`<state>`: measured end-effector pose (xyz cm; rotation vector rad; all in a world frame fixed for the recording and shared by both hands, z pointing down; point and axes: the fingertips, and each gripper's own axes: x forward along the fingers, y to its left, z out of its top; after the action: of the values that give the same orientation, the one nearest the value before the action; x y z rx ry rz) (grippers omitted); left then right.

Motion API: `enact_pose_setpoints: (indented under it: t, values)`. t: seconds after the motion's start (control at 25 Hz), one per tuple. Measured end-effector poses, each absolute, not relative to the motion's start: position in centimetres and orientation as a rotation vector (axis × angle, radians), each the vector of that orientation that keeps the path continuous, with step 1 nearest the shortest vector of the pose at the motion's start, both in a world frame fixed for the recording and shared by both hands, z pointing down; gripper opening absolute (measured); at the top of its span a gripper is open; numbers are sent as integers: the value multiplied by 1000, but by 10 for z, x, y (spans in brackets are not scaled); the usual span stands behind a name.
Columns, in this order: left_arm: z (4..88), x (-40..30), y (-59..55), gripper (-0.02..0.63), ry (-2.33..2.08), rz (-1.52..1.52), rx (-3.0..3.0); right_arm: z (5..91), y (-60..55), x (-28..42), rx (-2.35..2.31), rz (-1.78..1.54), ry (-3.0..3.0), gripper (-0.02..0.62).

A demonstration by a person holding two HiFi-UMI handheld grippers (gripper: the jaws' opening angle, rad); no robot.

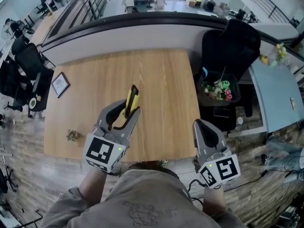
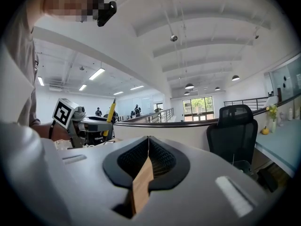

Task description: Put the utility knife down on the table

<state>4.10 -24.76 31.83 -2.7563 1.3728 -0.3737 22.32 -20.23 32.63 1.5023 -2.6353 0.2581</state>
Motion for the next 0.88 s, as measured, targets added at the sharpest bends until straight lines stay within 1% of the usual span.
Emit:
enact_pose_setpoints:
  t: [0.12, 0.48, 0.72, 0.88]
  values:
    - [330, 40, -272, 132, 1302, -518, -2710, 326, -212, 217, 1500, 241, -2625, 12]
    - [363, 44, -363, 132, 1136, -808, -2632, 334, -256, 199, 1480, 206, -2616, 12]
    - [414, 42, -427, 132, 1063, -984, -2611, 374, -302, 196, 1494, 320, -2578, 12]
    - [462, 38, -459, 132, 1047, -1090, -2645, 409, -331, 197, 1522, 293, -2460, 12]
